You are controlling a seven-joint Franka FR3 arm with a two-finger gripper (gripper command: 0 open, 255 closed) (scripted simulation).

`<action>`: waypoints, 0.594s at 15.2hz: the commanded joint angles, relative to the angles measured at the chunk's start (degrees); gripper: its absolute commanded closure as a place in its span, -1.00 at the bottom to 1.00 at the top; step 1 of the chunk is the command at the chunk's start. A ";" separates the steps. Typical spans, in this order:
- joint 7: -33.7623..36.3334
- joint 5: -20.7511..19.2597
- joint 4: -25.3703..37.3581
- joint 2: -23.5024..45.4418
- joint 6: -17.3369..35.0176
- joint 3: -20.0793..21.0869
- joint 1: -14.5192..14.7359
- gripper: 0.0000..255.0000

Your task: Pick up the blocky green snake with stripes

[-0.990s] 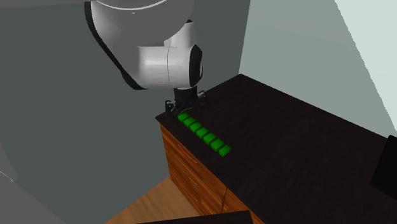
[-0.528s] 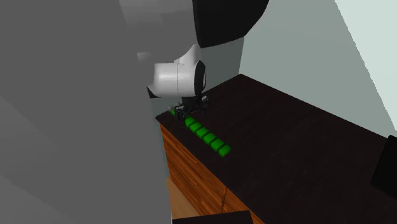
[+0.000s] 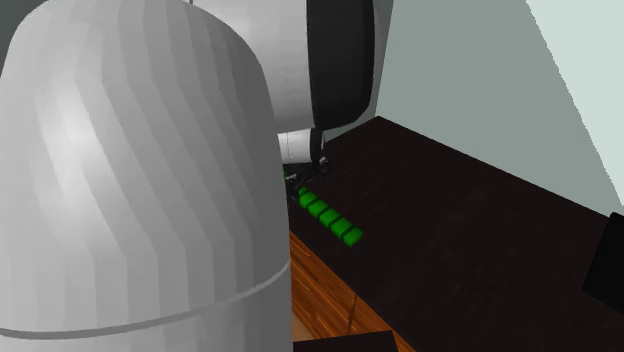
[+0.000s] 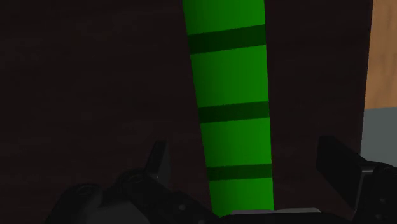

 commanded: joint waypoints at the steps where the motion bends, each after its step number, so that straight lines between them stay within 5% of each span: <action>1: -0.47 -0.06 1.72 1.98 0.35 0.16 -0.27 -1.00; 9: -0.37 0.15 3.20 6.26 3.14 0.43 -0.51 -1.00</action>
